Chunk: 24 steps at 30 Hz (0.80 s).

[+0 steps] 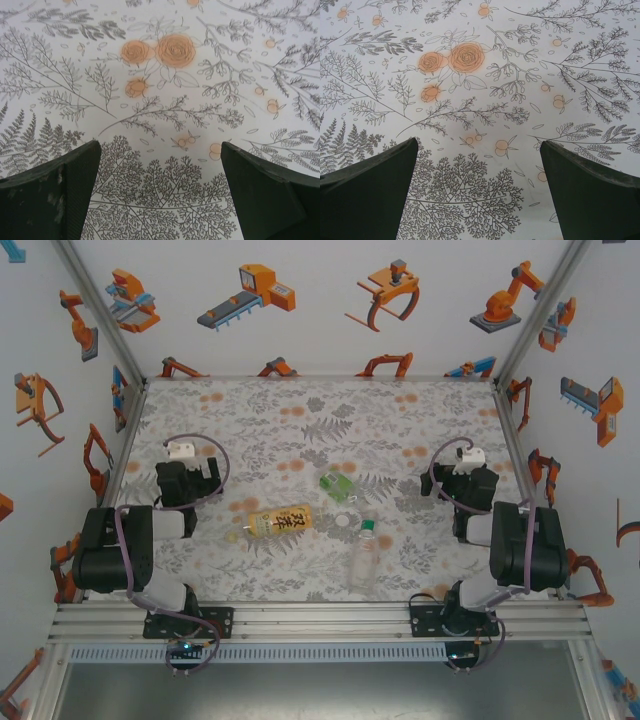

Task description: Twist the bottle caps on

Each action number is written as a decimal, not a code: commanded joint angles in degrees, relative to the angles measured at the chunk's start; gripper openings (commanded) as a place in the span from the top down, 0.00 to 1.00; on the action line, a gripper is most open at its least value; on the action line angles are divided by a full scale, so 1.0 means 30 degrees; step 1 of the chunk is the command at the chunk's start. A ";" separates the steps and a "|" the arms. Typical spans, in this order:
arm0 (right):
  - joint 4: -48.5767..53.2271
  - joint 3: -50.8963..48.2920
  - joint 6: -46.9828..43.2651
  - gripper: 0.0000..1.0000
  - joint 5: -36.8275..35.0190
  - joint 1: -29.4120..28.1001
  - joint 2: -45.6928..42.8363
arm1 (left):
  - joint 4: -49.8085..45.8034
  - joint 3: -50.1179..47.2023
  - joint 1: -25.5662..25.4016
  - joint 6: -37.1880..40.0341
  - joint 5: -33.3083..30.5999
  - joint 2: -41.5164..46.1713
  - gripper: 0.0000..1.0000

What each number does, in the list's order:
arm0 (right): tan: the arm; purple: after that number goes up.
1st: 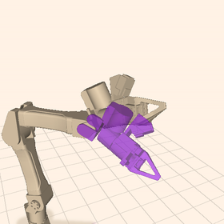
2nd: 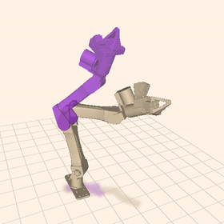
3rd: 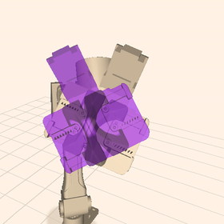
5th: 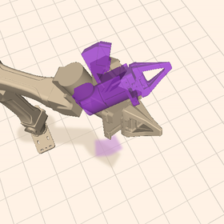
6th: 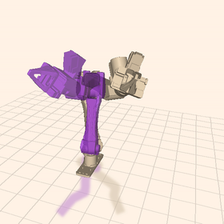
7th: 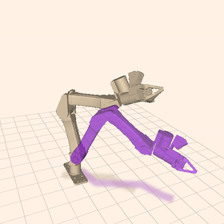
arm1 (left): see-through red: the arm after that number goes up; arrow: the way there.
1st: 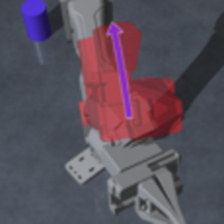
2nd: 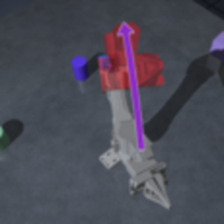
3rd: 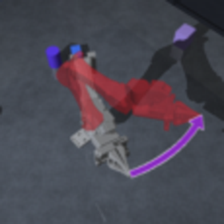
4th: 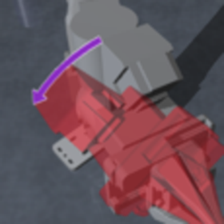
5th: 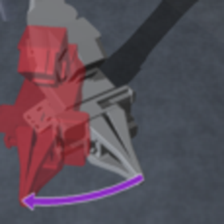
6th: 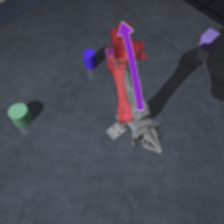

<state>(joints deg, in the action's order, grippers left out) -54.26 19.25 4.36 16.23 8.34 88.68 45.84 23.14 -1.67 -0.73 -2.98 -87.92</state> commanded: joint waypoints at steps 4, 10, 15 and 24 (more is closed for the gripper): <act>0.1473 0.0108 0.0170 0.01 -0.0808 -0.0080 -0.2326 | -0.3888 0.1563 0.0118 -0.0221 -0.0076 0.1988 0.03; 0.5777 0.0867 -0.0041 0.05 -0.0880 -0.0110 -0.5605 | -0.9197 0.3349 0.0045 -0.0775 -0.0543 0.4480 0.03; 1.2236 0.2853 0.0048 0.09 -0.1070 -0.0596 -0.7910 | -1.3777 0.4971 -0.0426 -0.1632 -0.0453 0.6072 0.03; 2.1243 0.5056 0.3860 0.18 -0.2654 -0.3358 -1.0687 | -1.9967 0.6866 -0.2863 -0.3185 0.0707 0.8193 0.03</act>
<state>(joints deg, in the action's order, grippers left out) -3.51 31.20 9.87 11.05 0.45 58.19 -4.43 41.76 -8.75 -7.20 -3.11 -65.21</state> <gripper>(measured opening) 0.825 0.971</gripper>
